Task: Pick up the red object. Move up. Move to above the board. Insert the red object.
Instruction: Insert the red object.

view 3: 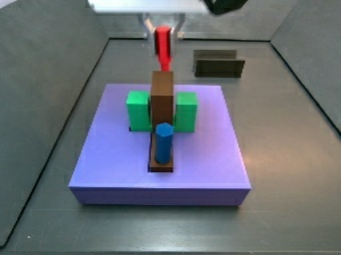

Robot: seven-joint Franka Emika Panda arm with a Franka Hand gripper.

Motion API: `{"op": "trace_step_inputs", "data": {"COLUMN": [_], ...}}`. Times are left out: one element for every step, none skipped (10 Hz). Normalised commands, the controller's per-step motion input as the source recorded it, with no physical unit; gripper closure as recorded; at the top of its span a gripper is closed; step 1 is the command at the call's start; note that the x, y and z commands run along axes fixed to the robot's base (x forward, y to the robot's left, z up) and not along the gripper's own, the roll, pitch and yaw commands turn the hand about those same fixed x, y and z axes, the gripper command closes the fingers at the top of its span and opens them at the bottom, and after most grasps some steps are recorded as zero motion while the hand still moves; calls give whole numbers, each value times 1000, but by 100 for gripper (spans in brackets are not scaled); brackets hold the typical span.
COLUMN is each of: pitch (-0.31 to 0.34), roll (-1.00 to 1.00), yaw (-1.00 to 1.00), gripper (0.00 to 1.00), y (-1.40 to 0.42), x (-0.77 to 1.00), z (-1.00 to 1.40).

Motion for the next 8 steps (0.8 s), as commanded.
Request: {"op": "trace_step_inputs", "data": {"pitch": [-36, -50, -29, -17, 0, 0, -3, -13], "roll": [23, 0, 0, 0, 0, -10, -31, 0], "yaw": [26, 0, -26, -29, -20, 0, -11, -26], "gripper": [100, 100, 100, 100, 100, 100, 100, 100], "y": [-383, -86, 0, 37, 20, 0, 0, 0], "x": [0, 0, -29, -86, -54, 0, 0, 0], "z": [0, -103, -223, -283, -197, -191, -220, -303]}}
